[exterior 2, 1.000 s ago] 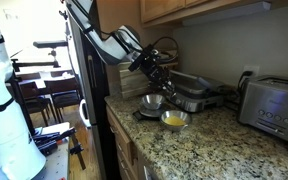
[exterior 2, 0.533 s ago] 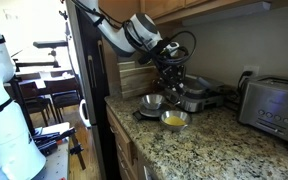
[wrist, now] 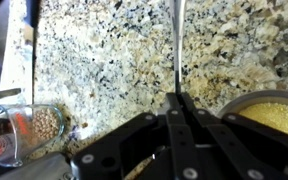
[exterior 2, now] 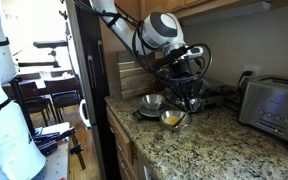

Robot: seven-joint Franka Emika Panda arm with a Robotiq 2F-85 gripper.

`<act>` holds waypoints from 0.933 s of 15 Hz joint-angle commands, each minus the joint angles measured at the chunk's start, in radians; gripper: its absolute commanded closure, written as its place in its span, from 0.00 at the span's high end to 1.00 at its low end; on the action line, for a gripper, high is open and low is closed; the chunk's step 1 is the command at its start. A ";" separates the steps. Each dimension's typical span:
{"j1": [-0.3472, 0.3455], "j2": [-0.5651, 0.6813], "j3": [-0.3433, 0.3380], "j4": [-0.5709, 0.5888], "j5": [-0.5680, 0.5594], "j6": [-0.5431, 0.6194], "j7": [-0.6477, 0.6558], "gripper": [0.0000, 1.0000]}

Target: Use the spoon to transfer one spoon of contents from the left bowl to the right bowl

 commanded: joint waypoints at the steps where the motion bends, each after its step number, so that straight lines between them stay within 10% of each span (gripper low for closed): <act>1: -0.034 0.054 -0.030 0.025 0.103 0.071 0.001 0.03; 14: -0.084 0.287 -0.063 0.162 0.401 0.211 -0.047 0.02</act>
